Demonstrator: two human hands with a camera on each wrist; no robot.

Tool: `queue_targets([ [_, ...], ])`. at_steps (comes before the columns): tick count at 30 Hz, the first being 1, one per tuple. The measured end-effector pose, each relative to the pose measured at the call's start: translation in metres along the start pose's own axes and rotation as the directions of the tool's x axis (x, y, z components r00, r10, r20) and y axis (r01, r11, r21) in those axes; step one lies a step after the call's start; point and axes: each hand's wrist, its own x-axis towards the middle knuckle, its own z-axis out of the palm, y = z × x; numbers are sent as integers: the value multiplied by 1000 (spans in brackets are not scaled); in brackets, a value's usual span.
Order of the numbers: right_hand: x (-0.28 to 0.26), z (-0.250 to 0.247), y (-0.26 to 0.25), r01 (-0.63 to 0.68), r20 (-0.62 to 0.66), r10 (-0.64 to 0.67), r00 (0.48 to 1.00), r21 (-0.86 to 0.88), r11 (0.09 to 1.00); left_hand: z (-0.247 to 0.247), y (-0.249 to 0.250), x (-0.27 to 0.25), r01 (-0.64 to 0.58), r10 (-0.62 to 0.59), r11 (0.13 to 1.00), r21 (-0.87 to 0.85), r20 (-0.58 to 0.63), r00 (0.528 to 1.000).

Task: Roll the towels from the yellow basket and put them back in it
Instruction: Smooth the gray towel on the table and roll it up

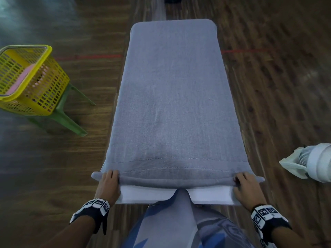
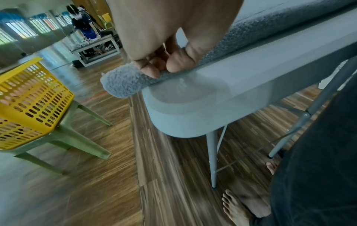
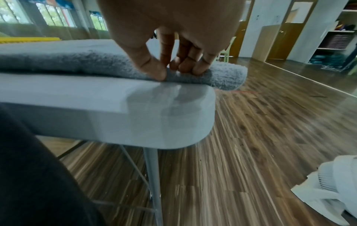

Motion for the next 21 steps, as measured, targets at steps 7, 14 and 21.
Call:
queue_targets([
  [7,8,-6,8,-54,-30,55,998,24,998,-2,-15,1,-39,37,999,-36,-33,999],
  [14,21,-19,-4,-188,-28,186,982,-115,975,-12,-4,11,29,-31,996,89,23,999],
  [21,27,-13,-9,-24,6,25,1000,-85,996,-11,7,17,2,-4,1000,-21,-63,998],
])
